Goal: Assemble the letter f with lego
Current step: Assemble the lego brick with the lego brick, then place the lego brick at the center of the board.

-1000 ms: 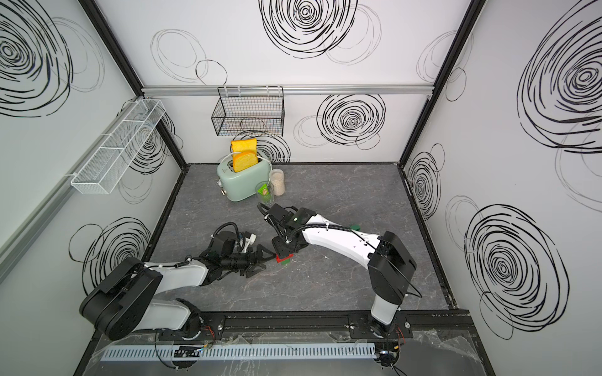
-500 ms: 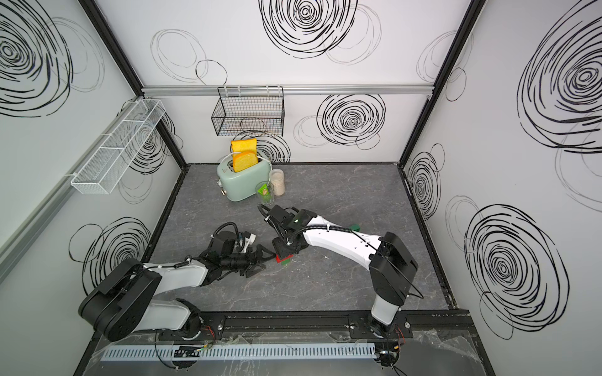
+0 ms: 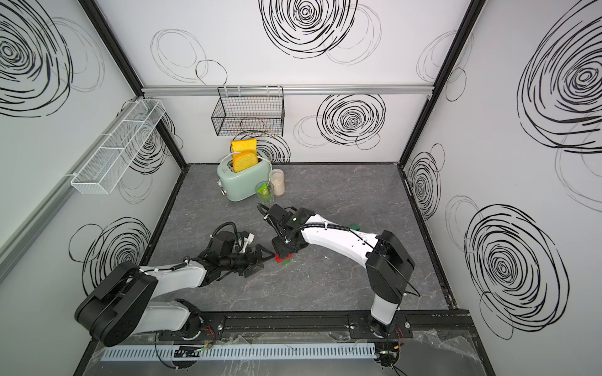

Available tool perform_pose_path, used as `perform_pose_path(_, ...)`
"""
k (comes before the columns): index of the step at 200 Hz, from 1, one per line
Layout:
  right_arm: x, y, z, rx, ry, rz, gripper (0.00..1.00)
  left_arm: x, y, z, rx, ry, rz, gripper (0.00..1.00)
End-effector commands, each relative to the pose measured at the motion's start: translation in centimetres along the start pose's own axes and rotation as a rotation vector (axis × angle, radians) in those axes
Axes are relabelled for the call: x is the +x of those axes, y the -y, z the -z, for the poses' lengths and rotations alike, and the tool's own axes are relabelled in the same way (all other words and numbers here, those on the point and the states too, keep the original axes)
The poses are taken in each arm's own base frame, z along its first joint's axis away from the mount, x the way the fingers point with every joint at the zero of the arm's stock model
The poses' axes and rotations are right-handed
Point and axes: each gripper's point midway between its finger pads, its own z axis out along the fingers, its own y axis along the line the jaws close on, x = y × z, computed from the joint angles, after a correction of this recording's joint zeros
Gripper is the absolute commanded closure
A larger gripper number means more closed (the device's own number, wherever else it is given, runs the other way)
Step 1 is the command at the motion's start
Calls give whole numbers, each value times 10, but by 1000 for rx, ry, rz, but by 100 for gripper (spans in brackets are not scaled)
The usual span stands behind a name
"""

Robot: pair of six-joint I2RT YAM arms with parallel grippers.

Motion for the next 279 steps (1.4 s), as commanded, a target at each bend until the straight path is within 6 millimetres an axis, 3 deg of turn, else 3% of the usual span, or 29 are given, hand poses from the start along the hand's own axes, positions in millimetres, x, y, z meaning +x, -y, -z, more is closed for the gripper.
perform_pose_path(1, 61, 27, -41, 152, -280, 53, 53, -7, -8, 3, -59, 34, -15, 2)
perform_pose_path(78, 80, 22, -58, 189, -309, 74, 54, -26, 0, 24, -121, 88, -102, 0)
perform_pose_path(112, 62, 15, -49, 185, -264, 85, 55, -37, 11, 38, -166, 120, -196, 0)
perform_pose_path(152, 7, 12, -10, 55, -136, 24, 55, -56, 40, 60, -233, 188, -393, 1)
perform_pose_path(188, -37, 35, 42, -34, -11, -43, 54, -64, 68, 71, -265, 228, -615, 1)
perform_pose_path(205, -44, 43, 60, -87, 22, -65, 54, -55, 88, 76, -241, 262, -806, 2)
perform_pose_path(231, -43, 43, 85, -193, 46, -78, 53, -23, 125, 86, -140, 390, -1190, 2)
perform_pose_path(255, -38, 32, 105, -307, 52, -63, 53, 4, 134, 90, -94, 418, -1473, 2)
perform_pose_path(279, -29, 16, 121, -408, 63, -51, 53, 10, 135, 83, -86, 380, -1542, 3)
